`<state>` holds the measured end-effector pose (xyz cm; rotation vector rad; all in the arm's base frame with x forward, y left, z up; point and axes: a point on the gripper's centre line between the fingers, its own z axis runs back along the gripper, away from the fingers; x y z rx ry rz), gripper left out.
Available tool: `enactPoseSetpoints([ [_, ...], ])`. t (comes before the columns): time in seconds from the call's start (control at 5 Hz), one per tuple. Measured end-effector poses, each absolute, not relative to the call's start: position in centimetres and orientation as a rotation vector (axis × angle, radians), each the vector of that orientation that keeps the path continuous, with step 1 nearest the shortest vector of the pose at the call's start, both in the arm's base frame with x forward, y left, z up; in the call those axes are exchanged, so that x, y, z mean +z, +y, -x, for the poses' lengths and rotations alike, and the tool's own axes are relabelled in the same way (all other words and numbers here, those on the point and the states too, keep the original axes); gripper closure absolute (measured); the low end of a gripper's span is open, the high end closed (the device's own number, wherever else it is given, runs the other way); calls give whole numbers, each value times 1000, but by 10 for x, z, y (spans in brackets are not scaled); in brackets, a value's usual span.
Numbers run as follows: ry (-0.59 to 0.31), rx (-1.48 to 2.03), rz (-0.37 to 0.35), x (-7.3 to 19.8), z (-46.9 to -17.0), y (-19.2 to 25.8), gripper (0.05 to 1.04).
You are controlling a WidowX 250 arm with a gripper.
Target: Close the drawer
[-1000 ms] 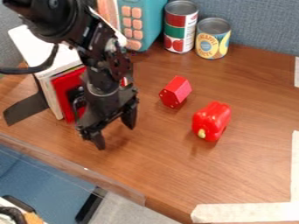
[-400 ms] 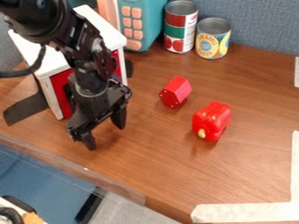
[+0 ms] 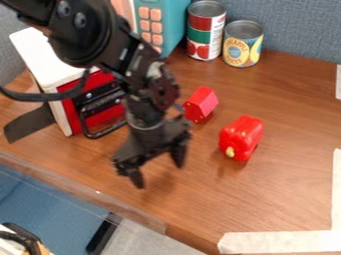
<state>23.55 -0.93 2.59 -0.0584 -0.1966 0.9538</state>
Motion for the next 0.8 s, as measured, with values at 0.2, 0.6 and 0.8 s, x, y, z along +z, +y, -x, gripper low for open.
enactPoseSetpoints([
  [0.2,-174,770,75,33,-231,-24,83],
  [0.6,-205,260,88,61,-226,-55,83],
  [0.8,-279,33,49,89,-213,-67,83],
])
